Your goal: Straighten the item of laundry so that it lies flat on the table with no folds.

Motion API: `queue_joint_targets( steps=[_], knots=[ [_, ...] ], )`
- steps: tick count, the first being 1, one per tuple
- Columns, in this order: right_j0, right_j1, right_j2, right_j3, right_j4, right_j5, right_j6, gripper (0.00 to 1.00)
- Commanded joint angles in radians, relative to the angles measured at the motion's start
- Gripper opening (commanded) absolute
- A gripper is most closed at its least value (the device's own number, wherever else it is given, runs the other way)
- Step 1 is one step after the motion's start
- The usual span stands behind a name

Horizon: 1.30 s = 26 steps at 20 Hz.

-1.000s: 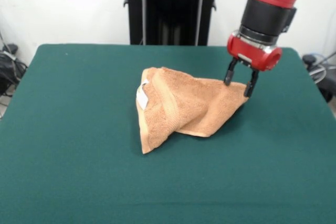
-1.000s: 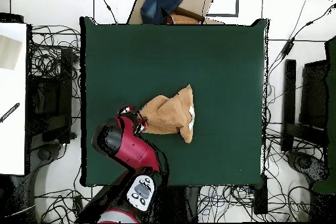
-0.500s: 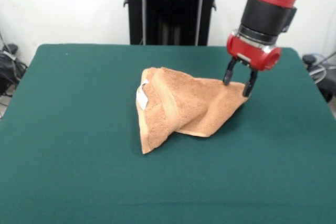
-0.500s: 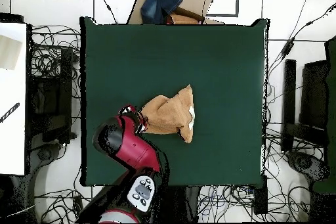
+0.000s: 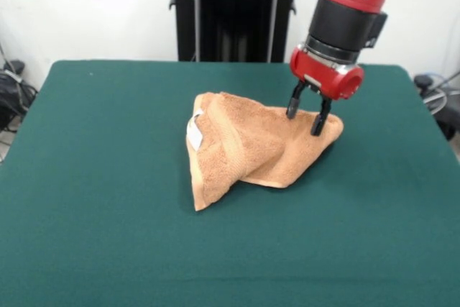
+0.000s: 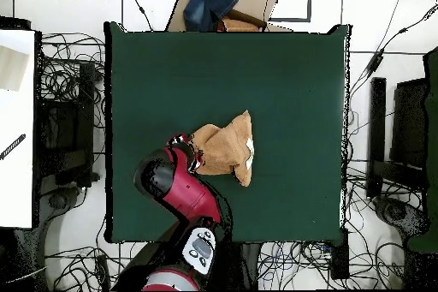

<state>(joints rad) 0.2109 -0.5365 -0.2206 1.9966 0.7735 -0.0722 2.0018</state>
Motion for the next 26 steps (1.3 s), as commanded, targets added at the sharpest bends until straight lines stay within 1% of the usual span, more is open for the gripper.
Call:
queue_joint_targets(
  steps=[1, 5, 18, 24, 26],
  knots=[
    [0.009, 0.036, 0.057, -0.022, 0.018, -0.049, 0.247, 1.0],
    [0.045, 0.04, 0.025, -0.023, 0.047, -0.038, 0.247, 1.0],
    [0.02, 0.029, 0.039, -0.018, 0.022, -0.037, 0.246, 1.0],
    [-0.007, 0.047, 0.063, -0.029, -0.001, -0.082, 0.253, 1.0],
    [0.007, 0.055, 0.059, -0.034, 0.014, -0.088, 0.26, 1.0]
  ],
)
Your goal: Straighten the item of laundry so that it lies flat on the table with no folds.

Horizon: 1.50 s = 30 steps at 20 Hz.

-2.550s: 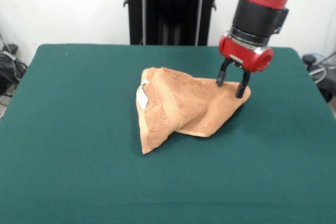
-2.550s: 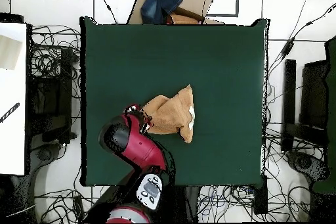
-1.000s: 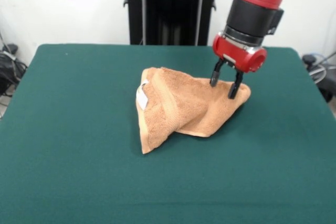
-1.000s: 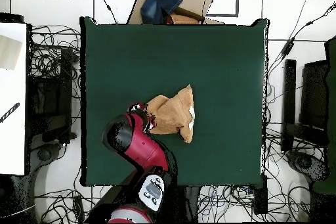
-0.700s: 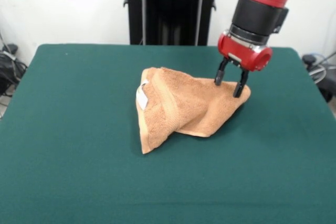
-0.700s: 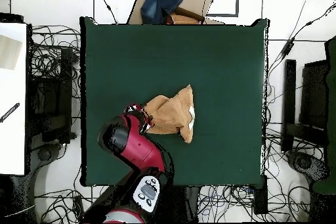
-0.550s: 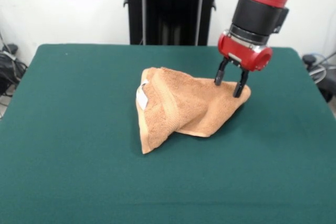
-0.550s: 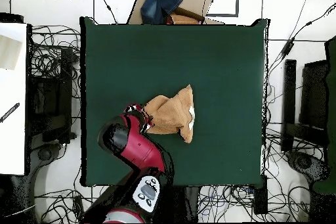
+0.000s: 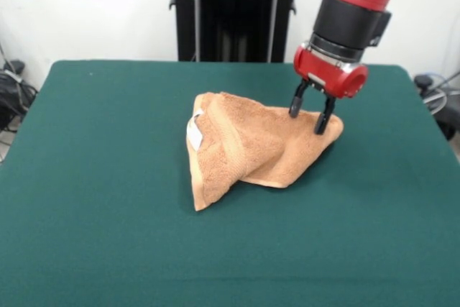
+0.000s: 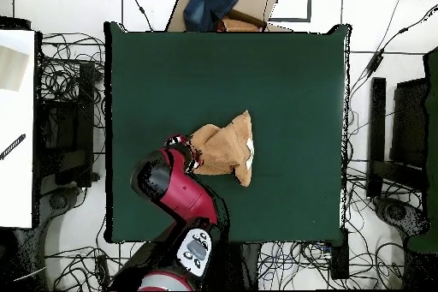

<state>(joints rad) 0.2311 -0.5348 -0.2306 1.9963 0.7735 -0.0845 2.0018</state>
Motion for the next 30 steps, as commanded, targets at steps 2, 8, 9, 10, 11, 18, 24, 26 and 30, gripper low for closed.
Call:
queue_joint_targets(
  steps=[2, 8, 9, 10, 11, 18, 24, 26, 30],
  knots=[
    [0.009, 0.056, 0.056, -0.036, 0.038, -0.066, 0.261, 1.0],
    [0.053, 0.056, 0.026, -0.037, 0.085, -0.031, 0.26, 1.0],
    [0.055, 0.057, 0.024, -0.038, 0.087, -0.028, 0.259, 1.0],
    [0.058, 0.057, 0.022, -0.039, 0.09, -0.026, 0.258, 1.0],
    [0.059, 0.057, 0.02, -0.039, 0.092, -0.024, 0.257, 1.0],
    [0.058, 0.046, 0.018, -0.029, 0.091, -0.013, 0.251, 1.0],
    [0.056, 0.044, 0.018, -0.027, 0.089, -0.012, 0.244, 1.0],
    [0.047, 0.045, 0.027, -0.027, 0.081, -0.023, 0.246, 1.0],
    [0.059, 0.046, 0.02, -0.025, 0.091, -0.023, 0.25, 1.0]
  ],
)
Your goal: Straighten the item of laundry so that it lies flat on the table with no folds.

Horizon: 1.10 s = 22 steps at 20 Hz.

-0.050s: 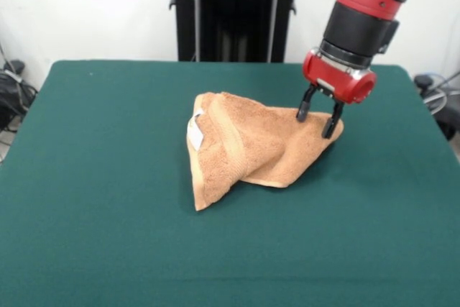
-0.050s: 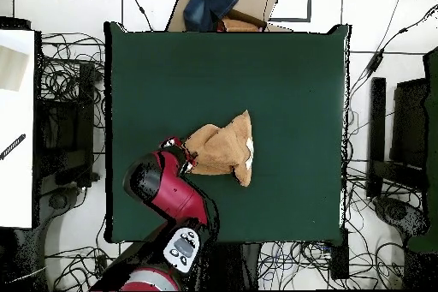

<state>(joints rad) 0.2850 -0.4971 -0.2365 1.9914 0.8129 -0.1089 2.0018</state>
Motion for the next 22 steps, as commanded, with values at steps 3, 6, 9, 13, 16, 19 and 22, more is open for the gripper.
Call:
queue_joint_targets(
  steps=[3, 6, 9, 13, 16, 19, 22],
  knots=[
    [0.022, 0.004, 0.011, -0.018, 0.066, 0.025, 0.248, 1.0],
    [0.033, -0.003, -0.006, -0.016, 0.072, 0.052, 0.239, 1.0],
    [0.033, -0.008, -0.011, -0.015, 0.069, 0.07, 0.234, 1.0],
    [0.022, -0.015, -0.011, -0.012, 0.058, 0.073, 0.23, 1.0],
    [0.007, -0.016, 0.0, -0.011, 0.046, 0.065, 0.229, 1.0],
    [-0.022, -0.013, 0.034, -0.008, 0.025, 0.021, 0.238, 1.0],
    [-0.029, -0.005, 0.044, -0.013, 0.021, 0.005, 0.241, 1.0]
  ],
)
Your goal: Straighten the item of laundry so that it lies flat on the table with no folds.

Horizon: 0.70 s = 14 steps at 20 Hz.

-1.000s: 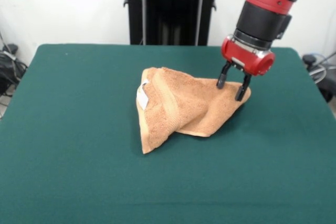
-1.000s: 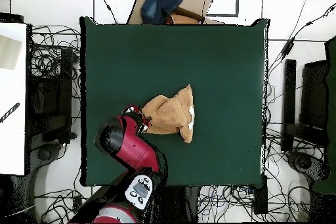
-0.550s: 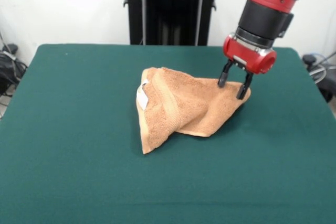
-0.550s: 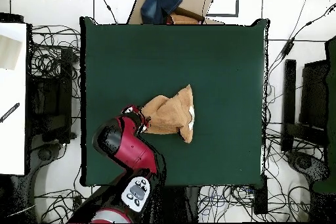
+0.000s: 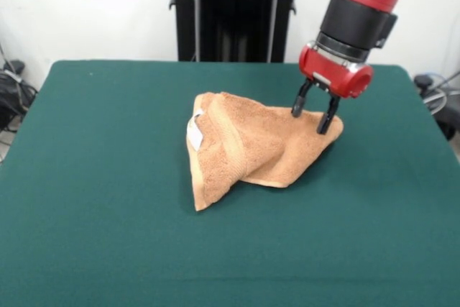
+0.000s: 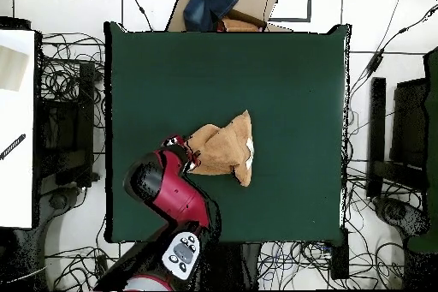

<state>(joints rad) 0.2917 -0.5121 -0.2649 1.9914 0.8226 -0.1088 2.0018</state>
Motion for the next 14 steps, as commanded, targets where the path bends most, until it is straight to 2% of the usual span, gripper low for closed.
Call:
queue_joint_targets(
  steps=[1, 8, 14],
  knots=[
    [-0.027, 0.013, 0.068, -0.014, 0.019, 0.004, 0.244, 1.0],
    [0.031, 0.024, 0.039, -0.021, 0.071, 0.028, 0.259, 1.0],
    [0.048, 0.027, 0.022, -0.025, 0.091, 0.047, 0.256, 1.0]
  ],
)
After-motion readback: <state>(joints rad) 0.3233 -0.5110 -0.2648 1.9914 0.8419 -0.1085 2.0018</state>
